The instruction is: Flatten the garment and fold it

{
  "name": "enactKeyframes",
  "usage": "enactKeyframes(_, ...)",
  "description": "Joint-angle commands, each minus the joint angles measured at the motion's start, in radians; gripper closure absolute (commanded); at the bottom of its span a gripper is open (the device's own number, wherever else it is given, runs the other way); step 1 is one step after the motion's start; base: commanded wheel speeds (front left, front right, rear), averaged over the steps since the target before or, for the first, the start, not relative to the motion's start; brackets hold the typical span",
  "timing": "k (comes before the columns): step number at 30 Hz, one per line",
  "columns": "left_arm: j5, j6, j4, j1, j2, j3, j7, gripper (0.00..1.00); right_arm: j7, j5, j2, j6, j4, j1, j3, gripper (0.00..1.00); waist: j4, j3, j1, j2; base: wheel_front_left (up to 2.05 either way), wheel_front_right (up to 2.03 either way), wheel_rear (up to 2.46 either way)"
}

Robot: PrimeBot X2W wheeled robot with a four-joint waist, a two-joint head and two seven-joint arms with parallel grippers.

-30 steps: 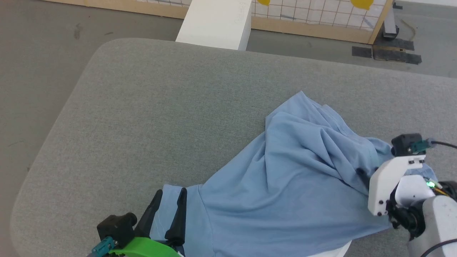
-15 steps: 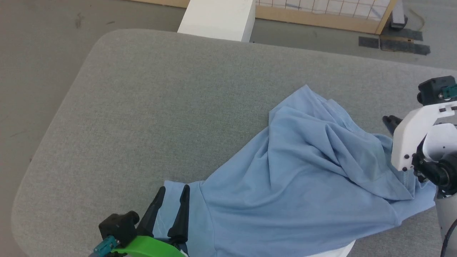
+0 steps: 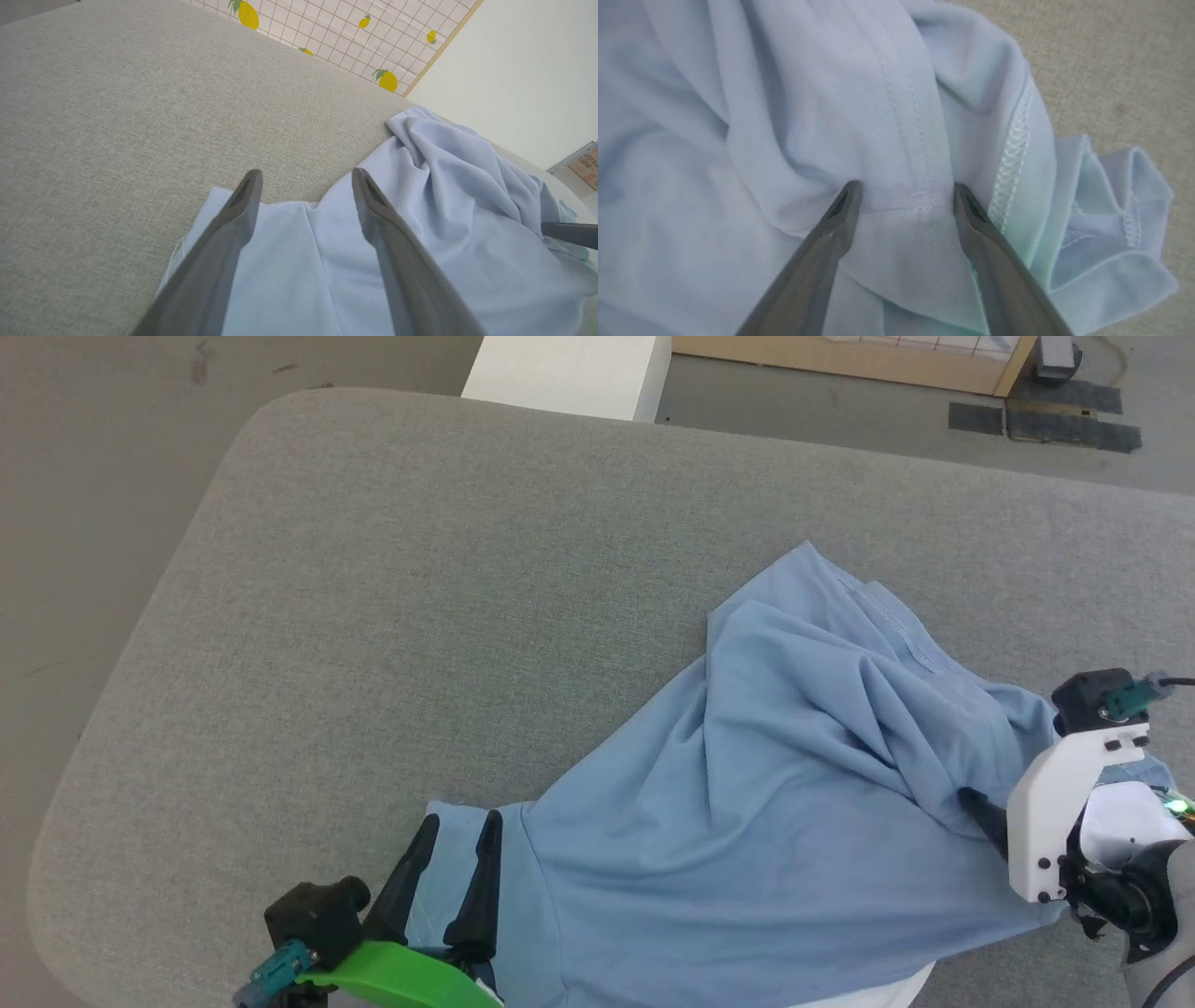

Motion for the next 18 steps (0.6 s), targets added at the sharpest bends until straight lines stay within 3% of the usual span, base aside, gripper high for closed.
enactKeyframes(1,-0.004,-0.007,-0.001,-0.024,0.003,-0.002,0.0,0.0,-0.034,-0.009,0.009,-0.001,0.011,0.002,-0.009,0.41,0.003,0.005,0.0,0.0,0.0,0.0,0.0)
enactKeyframes(2,-0.005,-0.007,-0.001,-0.026,0.003,-0.003,0.001,0.0,-0.053,-0.014,0.013,-0.001,0.016,-0.003,-0.012,0.62,0.005,0.007,0.0,0.0,0.0,0.0,0.0)
enactKeyframes(3,-0.005,-0.008,-0.001,-0.027,0.004,-0.004,0.002,0.0,-0.078,-0.021,0.017,-0.001,0.023,-0.011,-0.016,1.0,0.007,0.008,0.0,0.0,0.0,0.0,0.0)
enactKeyframes(12,-0.012,-0.001,0.008,-0.014,0.004,-0.006,0.0,0.0,-0.178,-0.013,0.01,-0.001,0.009,-0.108,-0.032,1.0,0.024,-0.018,0.0,0.0,0.0,0.0,0.0)
enactKeyframes(18,-0.017,-0.005,0.011,-0.012,-0.002,-0.015,-0.005,0.0,-0.168,-0.021,-0.051,-0.001,-0.016,-0.229,0.019,1.0,0.049,-0.019,0.0,0.0,0.0,0.0,0.0)
